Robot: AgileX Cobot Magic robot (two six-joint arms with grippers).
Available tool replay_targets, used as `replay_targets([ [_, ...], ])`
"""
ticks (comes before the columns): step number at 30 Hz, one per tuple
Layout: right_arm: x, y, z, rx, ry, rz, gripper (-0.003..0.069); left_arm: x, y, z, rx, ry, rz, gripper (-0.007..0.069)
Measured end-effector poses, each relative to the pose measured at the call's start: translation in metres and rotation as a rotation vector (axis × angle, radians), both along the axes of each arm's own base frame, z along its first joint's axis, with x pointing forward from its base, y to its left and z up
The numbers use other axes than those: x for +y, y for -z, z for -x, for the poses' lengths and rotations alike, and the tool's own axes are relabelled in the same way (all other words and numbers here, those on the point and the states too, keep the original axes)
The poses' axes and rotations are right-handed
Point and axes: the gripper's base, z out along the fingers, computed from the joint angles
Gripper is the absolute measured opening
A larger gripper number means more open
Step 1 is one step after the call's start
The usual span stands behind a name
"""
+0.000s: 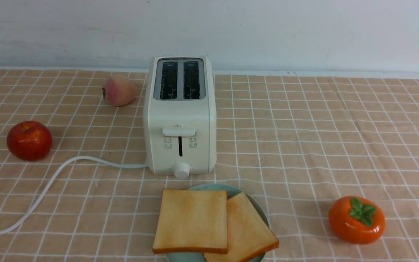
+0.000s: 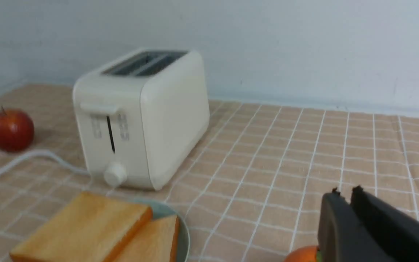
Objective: Take toasted bread from bread machine on light coffee tablecloth place on plate.
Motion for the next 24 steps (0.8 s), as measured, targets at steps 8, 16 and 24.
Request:
replay_targets([
  [8,-0.012,-0.007,0.009,-0.147,0.162,0.149,0.0074,0.000,0.000,0.000,0.000,0.000,0.000,0.0017],
  [16,-0.016,0.023,0.012,0.086,0.186,0.221,0.0085,0.000,0.000,0.000,-0.001,0.000,0.000,0.0024],
  [24,-0.014,0.067,0.014,0.295,0.163,0.178,0.0094,0.000,0.000,0.000,-0.002,0.000,0.000,0.0034],
])
